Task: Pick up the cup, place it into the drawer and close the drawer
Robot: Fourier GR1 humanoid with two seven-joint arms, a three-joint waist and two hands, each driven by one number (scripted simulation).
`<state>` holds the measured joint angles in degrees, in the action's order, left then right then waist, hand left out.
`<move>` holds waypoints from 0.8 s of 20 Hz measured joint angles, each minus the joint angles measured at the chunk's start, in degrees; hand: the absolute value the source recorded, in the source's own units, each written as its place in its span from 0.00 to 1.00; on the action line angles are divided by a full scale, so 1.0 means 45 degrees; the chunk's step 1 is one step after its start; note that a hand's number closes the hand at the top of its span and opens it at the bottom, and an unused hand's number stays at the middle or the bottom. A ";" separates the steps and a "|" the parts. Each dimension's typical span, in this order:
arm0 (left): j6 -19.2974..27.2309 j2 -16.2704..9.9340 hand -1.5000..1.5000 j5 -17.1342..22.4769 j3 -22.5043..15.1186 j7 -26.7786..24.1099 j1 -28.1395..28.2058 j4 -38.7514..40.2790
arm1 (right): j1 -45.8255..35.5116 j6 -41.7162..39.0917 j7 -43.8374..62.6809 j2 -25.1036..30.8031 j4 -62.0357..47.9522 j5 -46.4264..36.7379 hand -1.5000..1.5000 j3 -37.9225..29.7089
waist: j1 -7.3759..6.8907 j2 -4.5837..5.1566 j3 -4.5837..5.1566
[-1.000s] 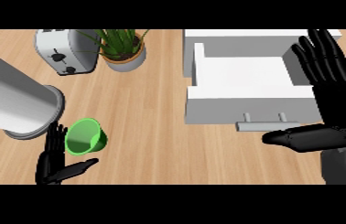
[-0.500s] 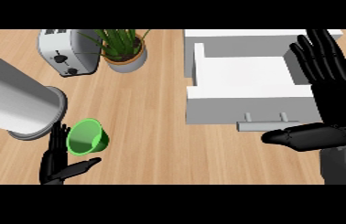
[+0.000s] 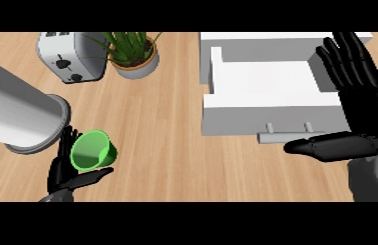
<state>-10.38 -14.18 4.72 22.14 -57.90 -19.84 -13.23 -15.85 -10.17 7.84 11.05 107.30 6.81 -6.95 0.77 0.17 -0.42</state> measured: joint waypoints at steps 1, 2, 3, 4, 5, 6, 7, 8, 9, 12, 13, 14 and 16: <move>-0.0121 0.0086 1.00 -0.0006 -0.0042 0.0010 -0.0073 -0.0042 | -0.0014 -0.0034 0.0031 0.0057 0.0017 0.0085 0.00 -0.0089 | 0.0013 0.0001 0.0008; -0.0282 0.0132 1.00 0.0006 -0.0064 -0.0006 -0.0084 -0.0095 | -0.0001 -0.0034 -0.0037 0.0061 -0.0044 0.0047 0.00 -0.0102 | 0.0009 0.0005 0.0014; -0.0430 0.0185 1.00 0.0023 -0.0086 0.0003 -0.0163 -0.0140 | -0.0032 -0.0017 -0.0048 0.0040 -0.0085 -0.0018 0.00 -0.0049 | 0.0012 0.0016 0.0039; -0.0432 0.0226 1.00 -0.0016 -0.0123 -0.0111 -0.0180 -0.0198 | -0.0096 0.0008 0.0025 0.0054 -0.0060 -0.0028 0.00 -0.0048 | 0.0031 0.0030 0.0065; -0.0266 0.0314 1.00 -0.0047 -0.0134 -0.0301 -0.0209 -0.0349 | -0.0054 -0.0031 0.0019 0.0086 -0.0006 -0.0019 0.00 -0.0054 | 0.0036 0.0029 0.0082; -0.0055 0.0364 1.00 -0.0034 -0.0083 -0.0436 -0.0318 -0.0458 | 0.0025 -0.0100 -0.0044 0.0142 0.0024 0.0025 0.00 -0.0117 | 0.0057 0.0034 0.0095; 0.0320 0.0418 1.00 -0.0066 -0.0045 -0.0610 -0.0378 -0.0537 | -0.0092 -0.0121 -0.0026 0.0204 -0.0111 0.0056 0.00 -0.0187 | 0.0058 0.0048 0.0105; 0.0690 0.0435 1.00 -0.0087 0.0005 -0.0788 -0.0384 -0.0644 | -0.0141 -0.0173 -0.0042 0.0296 -0.0220 0.0125 0.00 -0.0311 | 0.0049 0.0053 0.0112; 0.1117 0.0470 1.00 -0.0125 0.0049 -0.0948 -0.0408 -0.0748 | -0.0133 -0.0169 -0.0012 0.0273 -0.0179 0.0119 0.00 -0.0269 | 0.0052 0.0052 0.0114; 0.2128 0.0725 1.00 -0.0248 0.0140 -0.1221 -0.0806 -0.0878 | 0.0111 -0.0234 -0.0158 0.0209 -0.0128 0.0111 0.00 -0.0221 | 0.0105 0.0059 0.0124; 0.2366 0.0866 1.00 -0.0329 0.0128 -0.1330 -0.0908 -0.0846 | -0.0082 -0.0190 -0.0022 0.0227 -0.0147 0.0158 0.00 -0.0245 | 0.0111 0.0067 0.0124; 0.2550 0.0931 1.00 -0.0353 0.0173 -0.1380 -0.1065 -0.0781 | 0.0005 -0.0174 -0.0002 0.0173 0.0001 0.0130 0.00 -0.0169 | 0.0140 0.0070 0.0131; 0.2845 0.1208 1.00 -0.0401 0.0196 -0.1532 -0.1265 -0.0781 | 0.0157 -0.0195 -0.0113 0.0097 0.0073 0.0077 0.00 -0.0083 | 0.0132 0.0066 0.0131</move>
<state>2.42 -8.74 2.92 23.02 -64.80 -25.53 -16.75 -15.14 -11.05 7.33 11.49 107.62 7.16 -7.32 1.36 0.46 0.17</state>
